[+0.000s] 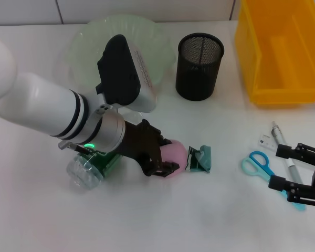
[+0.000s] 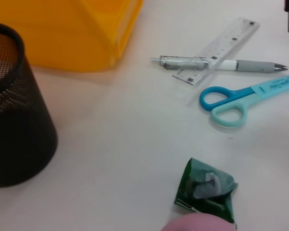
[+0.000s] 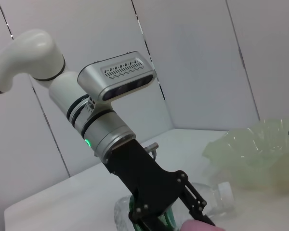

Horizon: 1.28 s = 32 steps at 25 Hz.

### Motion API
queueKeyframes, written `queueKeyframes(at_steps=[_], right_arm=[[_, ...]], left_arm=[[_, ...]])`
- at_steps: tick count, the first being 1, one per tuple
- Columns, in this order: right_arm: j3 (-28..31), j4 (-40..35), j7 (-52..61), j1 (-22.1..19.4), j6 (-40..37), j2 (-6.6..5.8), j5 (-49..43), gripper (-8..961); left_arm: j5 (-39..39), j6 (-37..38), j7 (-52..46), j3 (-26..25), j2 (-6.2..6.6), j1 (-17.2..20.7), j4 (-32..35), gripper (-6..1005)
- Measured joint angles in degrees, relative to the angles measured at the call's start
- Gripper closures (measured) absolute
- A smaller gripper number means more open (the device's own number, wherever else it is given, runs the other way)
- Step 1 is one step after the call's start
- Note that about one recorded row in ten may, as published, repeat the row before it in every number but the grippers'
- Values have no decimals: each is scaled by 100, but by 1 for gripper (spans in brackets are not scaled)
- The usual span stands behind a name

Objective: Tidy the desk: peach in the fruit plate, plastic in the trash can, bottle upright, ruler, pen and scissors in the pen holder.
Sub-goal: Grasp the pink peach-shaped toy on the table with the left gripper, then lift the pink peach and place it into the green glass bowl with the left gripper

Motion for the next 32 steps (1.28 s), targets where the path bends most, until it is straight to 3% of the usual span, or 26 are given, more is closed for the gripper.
queueKeyframes(at_steps=[11,18,22,23,25,26,27,28,29,32], right_arm=[[-3,12,-5,41,3,2,1,136],[0,5,-5,55,5,21,5,136],[0,12,-5,94,5,21,10,136],[0,12,-5,94,5,21,10,136],[0,16,-7,107,5,30,10,136],[0,17,-13,114,4,39,10,136],[1,17,-18,129,4,56,10,136],[1,17,-18,129,4,56,10,136],[-7,19,-19,163,4,84,10,136],[-28,25,-20,225,6,109,10,136]], left_arm=[[-35,-8,1,34,1,66,157,740],[-398,52,58,-234,40,312,656,786],[-1146,242,327,-1251,61,542,952,814],[-1146,242,327,-1251,61,542,952,821],[-1613,273,532,-1998,61,592,883,837],[-1613,273,532,-1998,61,592,883,844],[-1971,143,748,-2572,62,585,636,852],[-1971,143,748,-2572,62,585,636,861],[-2238,-219,968,-3128,68,448,91,869],[-2284,-571,1038,-3421,82,222,-449,895]])
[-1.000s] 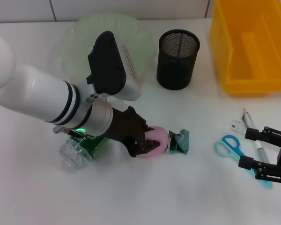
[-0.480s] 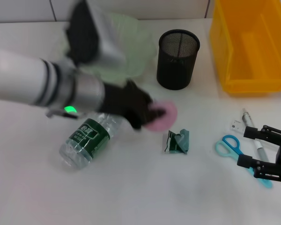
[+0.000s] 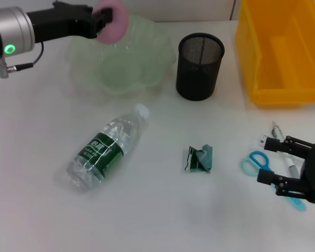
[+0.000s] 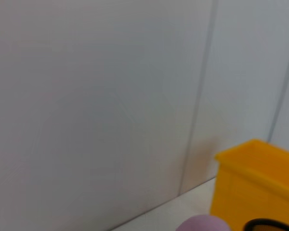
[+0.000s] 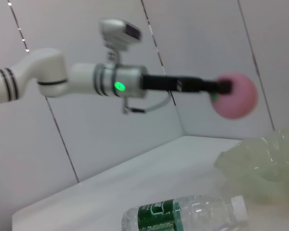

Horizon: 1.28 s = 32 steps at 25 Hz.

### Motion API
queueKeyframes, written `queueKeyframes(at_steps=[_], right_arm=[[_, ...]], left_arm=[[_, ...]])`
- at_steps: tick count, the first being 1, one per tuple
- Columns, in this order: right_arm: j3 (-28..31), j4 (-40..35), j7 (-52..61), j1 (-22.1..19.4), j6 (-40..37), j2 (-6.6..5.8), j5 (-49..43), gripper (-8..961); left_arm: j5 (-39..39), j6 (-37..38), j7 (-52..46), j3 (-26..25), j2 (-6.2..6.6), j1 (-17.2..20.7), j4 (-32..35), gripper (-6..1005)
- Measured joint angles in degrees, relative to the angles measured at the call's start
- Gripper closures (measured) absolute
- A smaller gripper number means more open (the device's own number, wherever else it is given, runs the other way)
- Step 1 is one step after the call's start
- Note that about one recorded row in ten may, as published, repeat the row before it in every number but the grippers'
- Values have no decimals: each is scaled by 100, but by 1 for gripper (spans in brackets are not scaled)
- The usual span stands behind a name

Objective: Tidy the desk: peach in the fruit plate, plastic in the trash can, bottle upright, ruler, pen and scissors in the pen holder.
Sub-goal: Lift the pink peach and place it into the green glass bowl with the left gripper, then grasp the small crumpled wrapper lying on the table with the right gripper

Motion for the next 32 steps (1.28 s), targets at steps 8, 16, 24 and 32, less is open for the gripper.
queueKeyframes(at_steps=[8,16,24,32], right_arm=[[-14,13,-2,105,10,60,-5,137],[-17,18,-2,168,37,92,-20,137],[21,-62,281,413,58,119,-12,137],[-56,-1780,2269,1039,52,124,-535,137]], left_arm=[[206,-933,310,-256,-39,-548,-1239,798],[-140,-902,368,-291,-24,-390,-1200,606],[-1259,1211,1312,-548,27,295,-1080,261],[-1047,3834,2536,-788,176,922,-1438,183]])
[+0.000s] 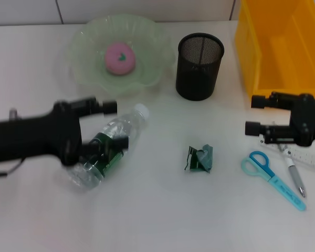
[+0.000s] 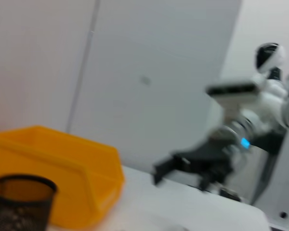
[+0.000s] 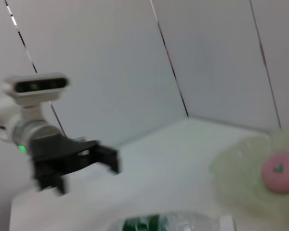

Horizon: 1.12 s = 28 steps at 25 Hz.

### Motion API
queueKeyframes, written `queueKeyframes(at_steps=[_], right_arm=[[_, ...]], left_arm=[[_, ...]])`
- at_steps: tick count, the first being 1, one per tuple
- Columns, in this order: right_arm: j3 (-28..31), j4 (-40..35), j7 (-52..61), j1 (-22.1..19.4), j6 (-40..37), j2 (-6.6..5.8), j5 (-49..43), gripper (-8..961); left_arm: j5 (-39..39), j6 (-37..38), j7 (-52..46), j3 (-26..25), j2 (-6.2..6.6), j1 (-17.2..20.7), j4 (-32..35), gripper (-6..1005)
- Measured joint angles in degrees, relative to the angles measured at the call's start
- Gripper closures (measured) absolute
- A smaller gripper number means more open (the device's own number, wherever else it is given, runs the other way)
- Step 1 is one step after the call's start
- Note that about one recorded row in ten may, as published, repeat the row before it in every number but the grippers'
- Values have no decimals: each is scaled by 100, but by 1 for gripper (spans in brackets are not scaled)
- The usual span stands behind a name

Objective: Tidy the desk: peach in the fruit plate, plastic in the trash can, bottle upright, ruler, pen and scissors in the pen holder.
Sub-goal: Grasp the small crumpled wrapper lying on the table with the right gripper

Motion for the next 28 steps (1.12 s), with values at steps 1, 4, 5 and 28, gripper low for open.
queueKeyframes(at_steps=[1,4,5,28], right_arm=[[0,0,0,0,0,0,0,137],[-445,-957,1028,297,-1,31,-695,136],[-1002,-1576,1730,448,8,48,-1187,136],[-6159,-2755,4032,821,2214,155,-2644,201]], left_arm=[[172,282,290,1,6,105,-176,183],[366,407,464,-7,-9,172,-350,183],[366,407,464,-7,-9,172,-350,183],[815,359,738,38,-147,-7,-1036,183]])
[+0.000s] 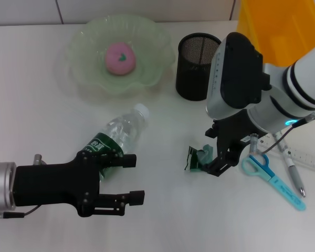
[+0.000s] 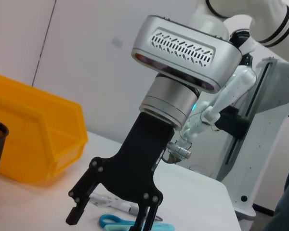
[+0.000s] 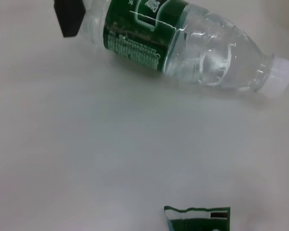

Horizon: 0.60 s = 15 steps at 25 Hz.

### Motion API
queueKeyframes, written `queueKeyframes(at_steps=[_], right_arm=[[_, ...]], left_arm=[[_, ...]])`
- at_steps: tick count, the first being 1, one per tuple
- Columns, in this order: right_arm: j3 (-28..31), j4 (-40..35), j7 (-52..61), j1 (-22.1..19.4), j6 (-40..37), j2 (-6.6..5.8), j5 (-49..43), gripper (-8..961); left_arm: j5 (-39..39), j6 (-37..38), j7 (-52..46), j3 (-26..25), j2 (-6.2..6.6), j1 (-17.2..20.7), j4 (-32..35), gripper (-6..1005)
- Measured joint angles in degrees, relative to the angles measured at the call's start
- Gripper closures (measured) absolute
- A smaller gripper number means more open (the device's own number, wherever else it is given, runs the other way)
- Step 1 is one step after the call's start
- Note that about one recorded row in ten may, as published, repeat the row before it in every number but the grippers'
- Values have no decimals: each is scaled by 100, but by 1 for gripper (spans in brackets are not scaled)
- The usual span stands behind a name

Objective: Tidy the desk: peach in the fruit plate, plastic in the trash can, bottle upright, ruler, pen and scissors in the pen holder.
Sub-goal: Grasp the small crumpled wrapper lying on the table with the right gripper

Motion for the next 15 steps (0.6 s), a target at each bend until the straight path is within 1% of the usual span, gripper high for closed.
queueKeyframes(at_steps=[8,15], right_arm=[[-317,434,77,142,397,0,8,238],[-335,527,87,117,458,9,16,271]], left_arm=[[89,-111,6,13,-8,-88,-159,183],[121,-124,8,-2,-14,-95,-215,183]])
